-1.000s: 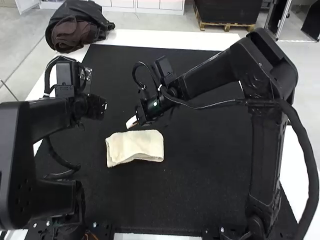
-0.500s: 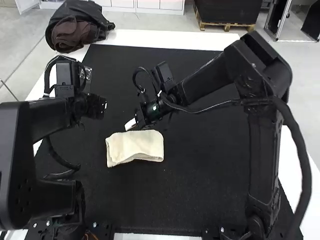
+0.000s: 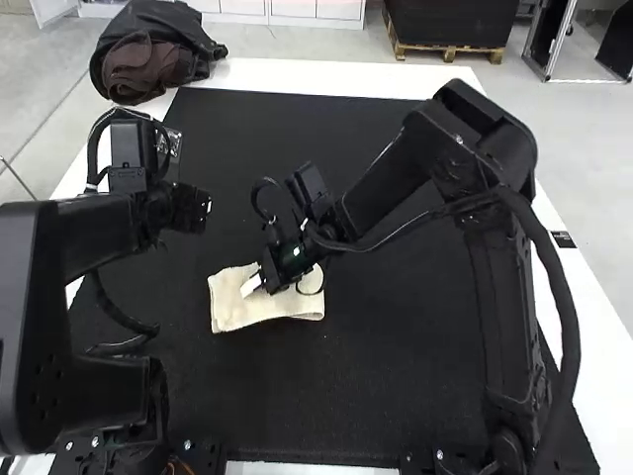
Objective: Fold the towel.
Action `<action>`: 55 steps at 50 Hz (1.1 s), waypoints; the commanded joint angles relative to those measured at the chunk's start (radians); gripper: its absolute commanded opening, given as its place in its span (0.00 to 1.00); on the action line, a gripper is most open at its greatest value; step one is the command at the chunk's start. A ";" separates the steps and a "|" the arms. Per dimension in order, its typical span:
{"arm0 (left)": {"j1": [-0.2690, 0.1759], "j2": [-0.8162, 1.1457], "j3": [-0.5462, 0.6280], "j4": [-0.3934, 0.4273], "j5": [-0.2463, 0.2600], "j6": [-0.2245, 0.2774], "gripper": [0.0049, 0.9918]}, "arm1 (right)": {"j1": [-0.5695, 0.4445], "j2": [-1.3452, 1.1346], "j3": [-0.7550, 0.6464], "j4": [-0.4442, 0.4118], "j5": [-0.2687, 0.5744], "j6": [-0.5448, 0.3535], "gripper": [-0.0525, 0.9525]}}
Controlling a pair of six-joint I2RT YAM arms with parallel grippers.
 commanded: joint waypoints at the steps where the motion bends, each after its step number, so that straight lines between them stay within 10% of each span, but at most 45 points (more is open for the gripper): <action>1: 0.009 -0.027 0.007 0.012 0.007 -0.017 0.98 | 0.005 0.032 -0.019 0.038 -0.018 -0.005 0.03; 33: 0.005 -0.102 0.059 -0.037 0.013 -0.034 0.98 | -0.022 -0.094 -0.044 0.122 -0.017 0.044 0.03; 55: -0.009 -0.162 0.275 -0.144 0.021 -0.071 0.98 | -0.248 -0.477 -0.005 0.122 -0.015 0.138 0.03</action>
